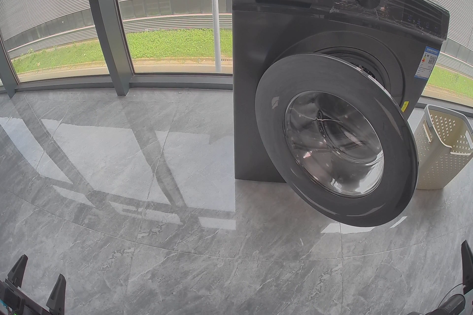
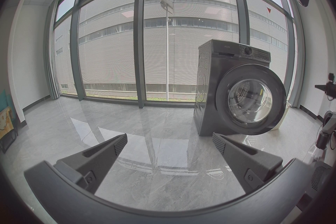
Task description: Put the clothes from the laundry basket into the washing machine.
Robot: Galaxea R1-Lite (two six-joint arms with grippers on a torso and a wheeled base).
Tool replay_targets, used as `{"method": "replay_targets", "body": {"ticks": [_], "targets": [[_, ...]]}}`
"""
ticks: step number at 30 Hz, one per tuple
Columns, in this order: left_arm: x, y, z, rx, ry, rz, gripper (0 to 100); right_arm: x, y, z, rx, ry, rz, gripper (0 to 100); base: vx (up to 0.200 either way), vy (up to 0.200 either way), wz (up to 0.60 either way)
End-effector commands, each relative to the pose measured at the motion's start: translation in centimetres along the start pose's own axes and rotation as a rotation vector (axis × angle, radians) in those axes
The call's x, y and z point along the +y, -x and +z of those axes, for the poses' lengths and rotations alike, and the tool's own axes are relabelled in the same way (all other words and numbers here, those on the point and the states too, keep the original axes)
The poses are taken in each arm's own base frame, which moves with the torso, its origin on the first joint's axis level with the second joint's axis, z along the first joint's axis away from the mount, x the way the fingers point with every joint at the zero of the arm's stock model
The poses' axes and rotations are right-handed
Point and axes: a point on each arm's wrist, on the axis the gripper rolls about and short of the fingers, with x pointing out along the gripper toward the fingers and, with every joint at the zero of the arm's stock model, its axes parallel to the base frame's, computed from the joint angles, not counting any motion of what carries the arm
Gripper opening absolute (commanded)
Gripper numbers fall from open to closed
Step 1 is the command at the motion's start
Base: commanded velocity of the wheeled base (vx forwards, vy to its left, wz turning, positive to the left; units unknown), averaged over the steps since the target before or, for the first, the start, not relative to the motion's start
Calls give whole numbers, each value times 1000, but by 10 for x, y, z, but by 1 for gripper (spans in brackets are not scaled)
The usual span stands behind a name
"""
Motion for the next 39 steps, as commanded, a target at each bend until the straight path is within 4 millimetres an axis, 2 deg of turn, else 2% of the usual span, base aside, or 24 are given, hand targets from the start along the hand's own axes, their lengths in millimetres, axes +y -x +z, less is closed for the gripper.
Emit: {"method": "replay_targets", "body": {"ticks": [1,4,11,13,17,29,39], "targets": [[0,-1,-6,20,-14,-19,100,-1,-19,16,160,-24,147,100,0,0,0],[-1,1,-8,15,-40,-56,100,0,-36,18,249,-29,172,100,0,0,0],[-1,1,-9,14,-59,-73,100,4,-117,41,351,-34,204,100,0,0,0],[-1,1,-9,14,-59,-73,100,6,-138,41,390,-42,207,100,0,0,0],[-1,1,-8,13,-42,-67,100,8,-165,34,461,-68,257,100,0,0,0],[-1,1,-8,13,-43,-69,100,5,-183,30,463,-62,221,100,0,-200,0],[-1,1,-8,12,-54,-75,100,-4,-194,26,467,-64,151,100,20,0,0]]}}
